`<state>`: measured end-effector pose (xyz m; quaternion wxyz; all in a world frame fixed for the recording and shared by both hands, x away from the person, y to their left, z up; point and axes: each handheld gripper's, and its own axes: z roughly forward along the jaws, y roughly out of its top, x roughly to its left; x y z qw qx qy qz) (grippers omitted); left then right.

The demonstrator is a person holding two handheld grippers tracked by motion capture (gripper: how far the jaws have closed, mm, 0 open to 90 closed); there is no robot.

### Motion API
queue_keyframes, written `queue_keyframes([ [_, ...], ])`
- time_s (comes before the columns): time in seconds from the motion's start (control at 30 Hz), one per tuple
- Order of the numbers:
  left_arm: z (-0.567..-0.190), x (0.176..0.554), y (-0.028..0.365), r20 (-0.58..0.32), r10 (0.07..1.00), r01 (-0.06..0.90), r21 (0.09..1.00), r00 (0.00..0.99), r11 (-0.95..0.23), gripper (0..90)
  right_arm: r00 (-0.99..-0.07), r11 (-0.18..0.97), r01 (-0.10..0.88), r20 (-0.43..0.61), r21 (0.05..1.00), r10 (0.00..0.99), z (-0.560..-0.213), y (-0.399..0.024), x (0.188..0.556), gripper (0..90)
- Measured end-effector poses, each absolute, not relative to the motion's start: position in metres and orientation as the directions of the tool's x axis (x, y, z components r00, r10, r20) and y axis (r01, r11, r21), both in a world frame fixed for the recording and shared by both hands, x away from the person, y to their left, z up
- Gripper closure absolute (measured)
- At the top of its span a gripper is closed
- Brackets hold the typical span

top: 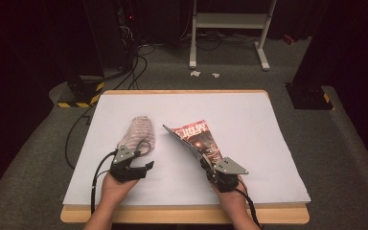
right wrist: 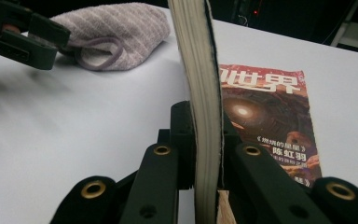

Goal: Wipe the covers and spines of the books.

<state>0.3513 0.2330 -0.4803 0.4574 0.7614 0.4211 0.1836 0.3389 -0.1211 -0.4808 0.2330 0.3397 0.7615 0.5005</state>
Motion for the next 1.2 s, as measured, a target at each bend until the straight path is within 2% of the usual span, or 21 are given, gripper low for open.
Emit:
queue_keyframes([
  [0.07, -0.478, 0.351, 0.239, -0.150, 0.801, 0.479, 0.858, 0.580, -0.187, 30.1, -0.656, 0.266, 0.278, -0.020, 0.923, 0.754, -0.477, -0.121, 0.340, 84.2],
  [0.37, -0.475, 0.347, 0.240, -0.182, 0.778, 0.473, 0.866, 0.601, -0.163, 29.7, -0.621, 0.232, 0.280, -0.009, 0.932, 0.784, -0.456, -0.125, 0.346, 84.4],
  [0.67, -0.468, 0.345, 0.245, -0.217, 0.768, 0.464, 0.878, 0.603, -0.117, 29.7, -0.583, 0.182, 0.233, -0.013, 0.955, 0.813, -0.421, -0.131, 0.351, 84.5],
  [0.9, -0.469, 0.346, 0.242, -0.210, 0.768, 0.460, 0.879, 0.605, -0.123, 29.6, -0.560, 0.170, 0.190, -0.035, 0.967, 0.828, -0.401, -0.133, 0.354, 84.6],
  [1.2, -0.470, 0.346, 0.244, -0.194, 0.782, 0.455, 0.881, 0.592, -0.126, 29.7, -0.574, 0.096, 0.171, 0.020, 0.981, 0.819, -0.390, -0.128, 0.358, 84.6],
])
